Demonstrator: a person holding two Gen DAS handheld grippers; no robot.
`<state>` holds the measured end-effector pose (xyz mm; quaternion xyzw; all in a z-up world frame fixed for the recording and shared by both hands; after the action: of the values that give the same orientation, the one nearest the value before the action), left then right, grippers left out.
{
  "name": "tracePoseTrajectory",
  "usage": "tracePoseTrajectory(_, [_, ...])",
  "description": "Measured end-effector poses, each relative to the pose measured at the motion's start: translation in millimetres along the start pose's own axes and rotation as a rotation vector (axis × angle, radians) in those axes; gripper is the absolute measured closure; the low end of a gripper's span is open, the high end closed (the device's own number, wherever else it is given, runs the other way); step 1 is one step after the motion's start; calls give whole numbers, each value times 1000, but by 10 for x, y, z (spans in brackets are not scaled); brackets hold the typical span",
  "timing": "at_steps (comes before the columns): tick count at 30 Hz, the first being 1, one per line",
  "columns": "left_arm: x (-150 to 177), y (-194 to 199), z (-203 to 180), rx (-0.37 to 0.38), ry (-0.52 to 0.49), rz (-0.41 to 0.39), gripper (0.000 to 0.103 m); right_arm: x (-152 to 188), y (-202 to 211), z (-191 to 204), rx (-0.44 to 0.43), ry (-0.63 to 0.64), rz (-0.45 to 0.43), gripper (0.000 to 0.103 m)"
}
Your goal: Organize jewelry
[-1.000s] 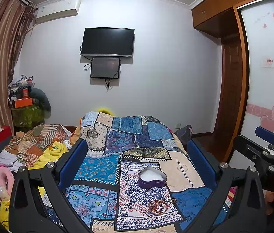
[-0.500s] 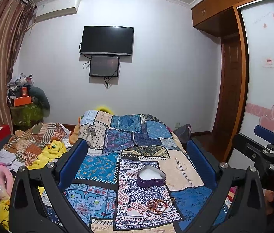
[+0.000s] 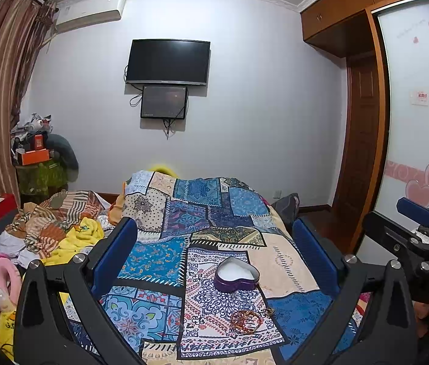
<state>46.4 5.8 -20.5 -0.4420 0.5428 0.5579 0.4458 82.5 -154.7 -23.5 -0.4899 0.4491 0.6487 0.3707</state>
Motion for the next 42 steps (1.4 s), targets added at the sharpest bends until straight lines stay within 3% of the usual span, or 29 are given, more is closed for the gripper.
tracePoseTrajectory(17, [29, -30, 9, 3, 2, 15, 0, 58, -65, -37, 4, -14, 18, 1])
tracePoseTrajectory(27, [111, -285, 52, 12, 9, 66, 0, 152, -310, -166, 33, -34, 66, 1])
tracePoseTrajectory(34, [334, -755, 192, -4, -5, 171, 0, 438, -706, -365, 91, -24, 171, 1])
tracePoseTrajectory(39, [601, -1134, 229, 19, -41, 289, 16, 823, -1073, -497, 93, -20, 328, 1])
tracePoseTrajectory(42, [818, -1372, 219, 89, -22, 397, 24, 1035, -1210, -562, 103, -6, 408, 3])
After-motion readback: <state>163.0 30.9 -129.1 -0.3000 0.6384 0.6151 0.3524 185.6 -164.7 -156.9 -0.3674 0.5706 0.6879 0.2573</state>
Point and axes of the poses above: each gripper's, at about its wrist camera, not at the fingertips, and y roughly against the way its jaws point, z to its left, x to its underside, the point moved 4 cm from there along -y, roughly the way its jaws point, and after that the axes turned 6 degrees about -y, right-handed, at the moved point
